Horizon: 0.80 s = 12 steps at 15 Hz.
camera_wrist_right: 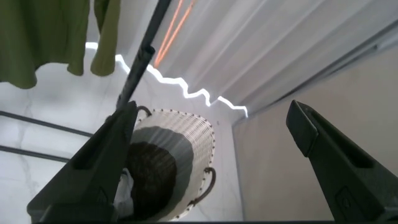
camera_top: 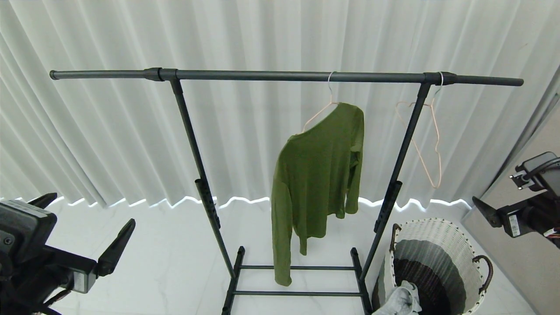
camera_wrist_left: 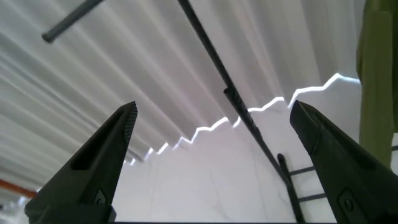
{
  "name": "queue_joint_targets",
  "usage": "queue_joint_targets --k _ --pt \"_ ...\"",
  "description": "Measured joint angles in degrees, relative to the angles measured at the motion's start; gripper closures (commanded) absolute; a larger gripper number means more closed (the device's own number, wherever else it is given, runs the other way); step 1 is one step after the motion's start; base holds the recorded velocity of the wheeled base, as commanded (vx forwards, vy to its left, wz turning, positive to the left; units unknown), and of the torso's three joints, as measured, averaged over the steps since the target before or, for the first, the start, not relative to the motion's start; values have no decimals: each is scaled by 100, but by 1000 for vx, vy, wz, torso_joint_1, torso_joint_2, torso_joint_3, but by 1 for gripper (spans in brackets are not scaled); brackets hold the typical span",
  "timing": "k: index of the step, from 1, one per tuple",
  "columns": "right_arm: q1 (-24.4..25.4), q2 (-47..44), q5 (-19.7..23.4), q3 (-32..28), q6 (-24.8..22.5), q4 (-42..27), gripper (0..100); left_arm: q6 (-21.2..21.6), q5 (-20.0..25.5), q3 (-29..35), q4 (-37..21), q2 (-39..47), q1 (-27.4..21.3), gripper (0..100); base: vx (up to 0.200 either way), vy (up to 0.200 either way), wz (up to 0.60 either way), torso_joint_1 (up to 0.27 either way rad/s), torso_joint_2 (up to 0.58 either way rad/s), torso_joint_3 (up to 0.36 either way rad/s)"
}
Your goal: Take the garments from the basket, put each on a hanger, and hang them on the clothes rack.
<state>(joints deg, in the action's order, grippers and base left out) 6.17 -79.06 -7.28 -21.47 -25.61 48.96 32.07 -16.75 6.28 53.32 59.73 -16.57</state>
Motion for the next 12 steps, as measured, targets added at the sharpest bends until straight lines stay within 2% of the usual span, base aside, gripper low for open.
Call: queue_joint_targets --k 3,5,7,12 --pt "-154 43 -51 57 -2 -5 0 -627 0 -267 -26 66 516 0 0 0 0 -167 401 232" --pt "-300 50 -121 78 -4 -7 0 -887 13 -397 -33 134 998 0 0 0 0 -212 503 288" --pt "-386 54 -123 135 -6 -7 0 -884 22 -496 -37 176 1162 0 0 0 0 -212 520 298" --pt "-557 59 -134 295 -187 -2 0 -879 24 -501 -37 206 1211 0 0 0 0 -195 500 300"
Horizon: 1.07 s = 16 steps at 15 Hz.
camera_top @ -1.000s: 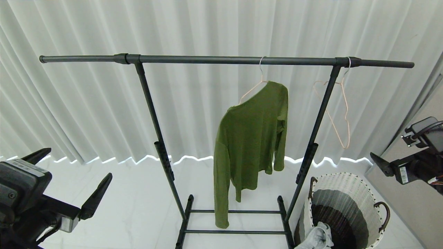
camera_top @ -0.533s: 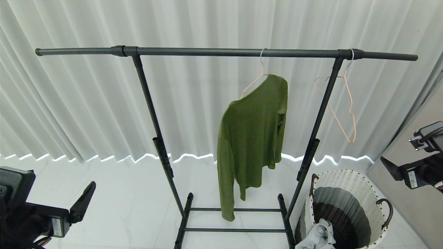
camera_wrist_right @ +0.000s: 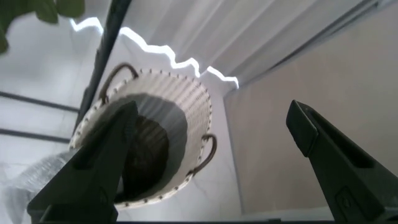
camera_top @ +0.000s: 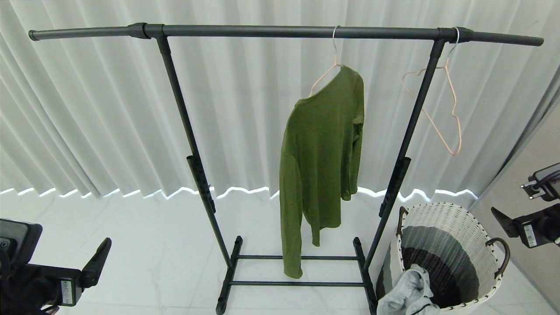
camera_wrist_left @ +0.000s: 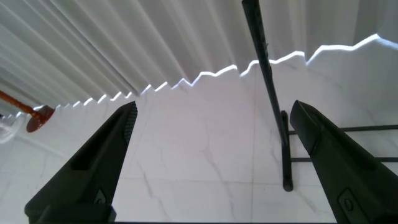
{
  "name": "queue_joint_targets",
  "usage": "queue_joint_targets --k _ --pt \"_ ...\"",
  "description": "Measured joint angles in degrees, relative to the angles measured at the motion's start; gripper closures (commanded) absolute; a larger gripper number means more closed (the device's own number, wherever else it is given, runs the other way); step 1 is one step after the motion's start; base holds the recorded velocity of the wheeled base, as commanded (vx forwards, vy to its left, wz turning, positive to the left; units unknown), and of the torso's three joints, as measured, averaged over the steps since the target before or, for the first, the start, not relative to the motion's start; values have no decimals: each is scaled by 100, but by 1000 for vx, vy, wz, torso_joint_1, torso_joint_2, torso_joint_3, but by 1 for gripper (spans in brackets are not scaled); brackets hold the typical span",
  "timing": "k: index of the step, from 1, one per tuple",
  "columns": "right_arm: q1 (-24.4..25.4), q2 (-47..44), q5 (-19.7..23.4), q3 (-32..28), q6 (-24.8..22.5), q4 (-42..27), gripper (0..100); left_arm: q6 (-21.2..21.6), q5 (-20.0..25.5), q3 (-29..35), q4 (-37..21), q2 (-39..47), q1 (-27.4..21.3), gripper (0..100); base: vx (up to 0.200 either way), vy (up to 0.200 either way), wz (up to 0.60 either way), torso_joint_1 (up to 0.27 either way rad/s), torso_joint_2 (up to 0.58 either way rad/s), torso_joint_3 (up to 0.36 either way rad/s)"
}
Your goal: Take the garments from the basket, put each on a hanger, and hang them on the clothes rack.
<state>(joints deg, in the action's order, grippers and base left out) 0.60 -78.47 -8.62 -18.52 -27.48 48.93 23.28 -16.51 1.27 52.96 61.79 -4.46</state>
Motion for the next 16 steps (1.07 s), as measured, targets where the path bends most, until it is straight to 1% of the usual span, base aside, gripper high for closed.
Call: queue_joint_targets --k 5,9,12,14,16 --pt "-338 0 -5 439 -77 -7 0 9 0 138 2 63 -212 0 0 0 0 -168 476 308" --pt "-397 6 -62 551 -207 2 0 2 0 256 11 240 -293 0 0 0 0 -135 460 325" --pt "-407 16 -63 607 -451 -2 0 35 -5 302 6 297 -503 0 0 0 0 -98 452 352" --pt "-418 11 -68 628 -519 -7 0 39 -5 324 11 312 -642 0 0 0 0 -39 400 339" --pt "-418 2 -79 684 -561 -7 0 44 -5 306 0 323 -772 0 200 0 0 -29 171 141"
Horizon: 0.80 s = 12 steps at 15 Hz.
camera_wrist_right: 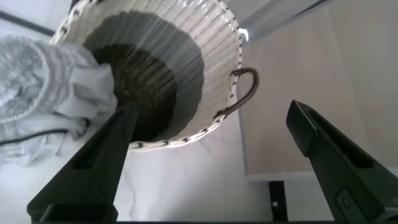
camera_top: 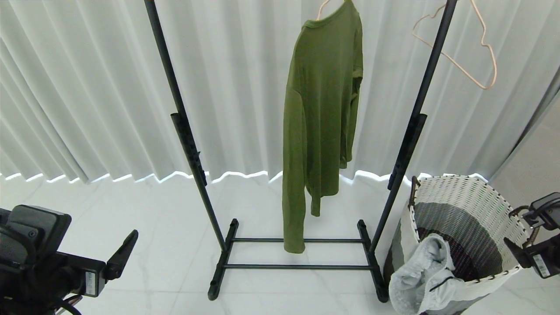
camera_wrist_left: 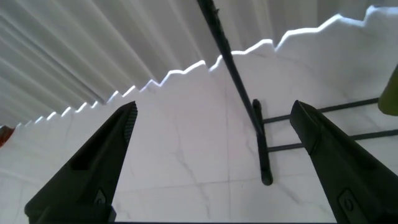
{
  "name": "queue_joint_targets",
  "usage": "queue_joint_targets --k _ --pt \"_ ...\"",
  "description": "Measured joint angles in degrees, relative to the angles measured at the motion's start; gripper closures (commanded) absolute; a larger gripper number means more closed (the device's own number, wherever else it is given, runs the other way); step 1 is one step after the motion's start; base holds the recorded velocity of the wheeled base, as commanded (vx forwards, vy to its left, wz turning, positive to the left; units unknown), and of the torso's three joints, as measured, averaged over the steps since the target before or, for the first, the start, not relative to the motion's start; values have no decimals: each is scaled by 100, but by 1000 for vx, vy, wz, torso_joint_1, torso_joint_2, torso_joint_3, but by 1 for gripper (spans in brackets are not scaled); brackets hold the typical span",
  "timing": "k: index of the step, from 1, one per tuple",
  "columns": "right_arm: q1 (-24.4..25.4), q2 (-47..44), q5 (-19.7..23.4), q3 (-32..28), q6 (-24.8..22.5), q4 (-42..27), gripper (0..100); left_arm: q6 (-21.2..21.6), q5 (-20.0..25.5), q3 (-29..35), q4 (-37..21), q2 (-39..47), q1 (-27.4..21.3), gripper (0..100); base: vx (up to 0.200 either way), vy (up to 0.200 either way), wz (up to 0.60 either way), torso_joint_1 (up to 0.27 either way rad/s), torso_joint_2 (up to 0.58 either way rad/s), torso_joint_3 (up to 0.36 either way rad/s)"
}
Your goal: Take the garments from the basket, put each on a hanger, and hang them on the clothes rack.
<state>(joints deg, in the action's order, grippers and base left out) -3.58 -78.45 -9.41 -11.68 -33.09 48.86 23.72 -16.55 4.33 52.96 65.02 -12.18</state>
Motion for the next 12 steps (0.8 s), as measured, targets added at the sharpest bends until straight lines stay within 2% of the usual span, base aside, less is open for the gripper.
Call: queue_joint_targets --k 7,9,12 --pt "4 56 11 199 -116 5 0 2 -16 -17 4 7 -418 0 200 0 0 -5 24 20" --pt "32 17 154 221 -96 2 0 123 -16 -26 2 7 -439 0 200 0 0 2 0 0" --pt "108 -212 380 206 -116 10 0 296 -9 -26 6 -6 -496 0 0 0 0 0 0 0"
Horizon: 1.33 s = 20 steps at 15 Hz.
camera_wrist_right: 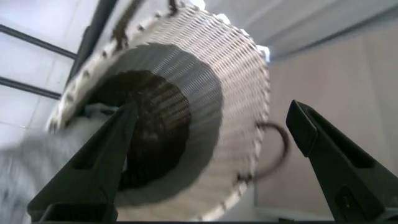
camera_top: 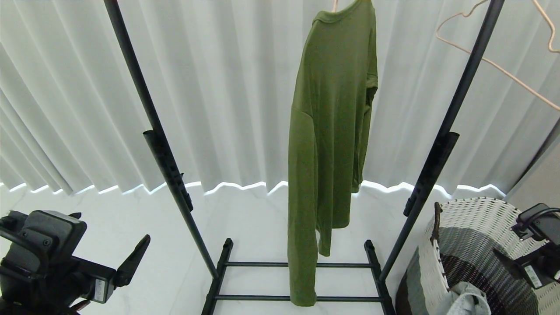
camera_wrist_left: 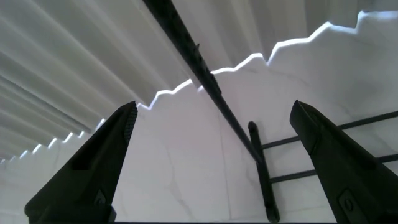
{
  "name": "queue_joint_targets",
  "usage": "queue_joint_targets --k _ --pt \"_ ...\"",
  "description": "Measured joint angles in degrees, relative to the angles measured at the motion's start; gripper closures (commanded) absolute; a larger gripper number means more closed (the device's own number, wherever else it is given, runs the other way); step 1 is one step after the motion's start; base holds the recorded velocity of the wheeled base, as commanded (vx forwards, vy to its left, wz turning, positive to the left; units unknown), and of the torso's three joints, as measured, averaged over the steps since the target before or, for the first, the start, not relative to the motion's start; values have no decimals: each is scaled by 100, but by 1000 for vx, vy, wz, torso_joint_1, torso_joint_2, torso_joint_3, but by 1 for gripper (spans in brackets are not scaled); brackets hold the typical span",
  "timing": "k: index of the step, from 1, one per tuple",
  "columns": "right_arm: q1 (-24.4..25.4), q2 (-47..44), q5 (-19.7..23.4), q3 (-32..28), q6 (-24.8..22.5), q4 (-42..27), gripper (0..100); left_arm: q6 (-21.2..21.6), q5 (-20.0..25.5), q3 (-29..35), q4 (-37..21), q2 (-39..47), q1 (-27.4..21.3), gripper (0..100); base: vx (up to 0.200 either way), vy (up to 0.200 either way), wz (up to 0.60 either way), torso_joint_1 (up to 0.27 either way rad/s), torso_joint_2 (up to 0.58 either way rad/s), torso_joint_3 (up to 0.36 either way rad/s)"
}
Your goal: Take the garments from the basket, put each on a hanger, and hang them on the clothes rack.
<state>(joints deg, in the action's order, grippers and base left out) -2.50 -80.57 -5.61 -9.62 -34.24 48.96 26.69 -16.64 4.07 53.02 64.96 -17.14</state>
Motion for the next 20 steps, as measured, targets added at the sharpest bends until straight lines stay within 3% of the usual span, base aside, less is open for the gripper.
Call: queue_joint_targets --k 8,11,15,20 --pt "1103 -385 294 433 -2 -13 0 389 -13 6 40 -113 -455 0 0 0 0 0 0 0" --pt "1148 -402 255 866 34 -22 0 388 -13 -50 40 -154 -472 0 0 0 0 0 0 0" --pt "1044 -499 165 951 30 -18 0 389 -9 -127 40 -166 -490 0 0 0 0 0 0 0" --pt "917 -822 -427 962 77 -16 0 388 -9 -168 40 -199 -494 0 0 0 0 0 0 0"
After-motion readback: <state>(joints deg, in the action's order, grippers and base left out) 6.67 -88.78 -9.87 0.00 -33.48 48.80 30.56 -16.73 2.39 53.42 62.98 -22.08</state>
